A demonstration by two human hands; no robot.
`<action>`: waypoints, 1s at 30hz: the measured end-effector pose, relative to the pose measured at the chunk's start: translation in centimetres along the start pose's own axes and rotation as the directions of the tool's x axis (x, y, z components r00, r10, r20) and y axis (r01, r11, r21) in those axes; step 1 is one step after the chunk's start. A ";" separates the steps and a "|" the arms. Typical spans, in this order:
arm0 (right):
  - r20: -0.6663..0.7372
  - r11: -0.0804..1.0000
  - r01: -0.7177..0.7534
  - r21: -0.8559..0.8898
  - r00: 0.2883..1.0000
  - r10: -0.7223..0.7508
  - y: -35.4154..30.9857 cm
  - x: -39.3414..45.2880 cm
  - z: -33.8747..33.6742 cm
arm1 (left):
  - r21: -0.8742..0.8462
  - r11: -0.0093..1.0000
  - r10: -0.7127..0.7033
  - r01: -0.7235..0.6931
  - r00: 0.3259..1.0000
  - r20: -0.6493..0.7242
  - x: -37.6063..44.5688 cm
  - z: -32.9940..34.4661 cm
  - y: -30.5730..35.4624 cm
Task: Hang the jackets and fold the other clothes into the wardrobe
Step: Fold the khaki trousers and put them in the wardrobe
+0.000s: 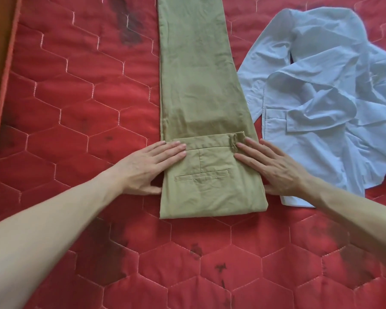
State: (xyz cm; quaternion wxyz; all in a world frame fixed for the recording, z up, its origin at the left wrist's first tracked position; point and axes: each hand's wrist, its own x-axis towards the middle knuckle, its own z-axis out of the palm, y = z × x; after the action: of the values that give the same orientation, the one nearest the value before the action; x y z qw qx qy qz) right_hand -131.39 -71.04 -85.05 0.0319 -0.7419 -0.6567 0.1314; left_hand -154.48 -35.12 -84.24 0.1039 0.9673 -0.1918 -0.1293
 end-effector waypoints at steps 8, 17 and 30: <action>0.009 0.956 -0.082 0.282 0.997 0.083 -2.6 -1.7 -1.5 | -0.139 0.987 -0.083 0.086 0.996 0.028 -0.7 -0.6 3.2; 0.018 0.740 -0.215 0.638 0.964 0.265 -8.9 -5.9 -3.2 | -0.696 0.620 -0.443 0.362 0.894 0.071 -5.2 -1.9 11.0; -0.036 0.355 -0.473 0.807 0.561 0.827 -12.2 1.5 -0.1 | -0.832 -0.310 -0.867 0.460 0.223 0.446 -0.4 0.4 14.4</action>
State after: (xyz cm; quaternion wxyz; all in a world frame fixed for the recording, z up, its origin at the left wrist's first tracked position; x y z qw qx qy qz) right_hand -143.01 -67.87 -82.51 0.4107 -0.8740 -0.1565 0.2071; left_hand -159.89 -48.10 -80.94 0.5471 0.6203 0.5589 -0.0599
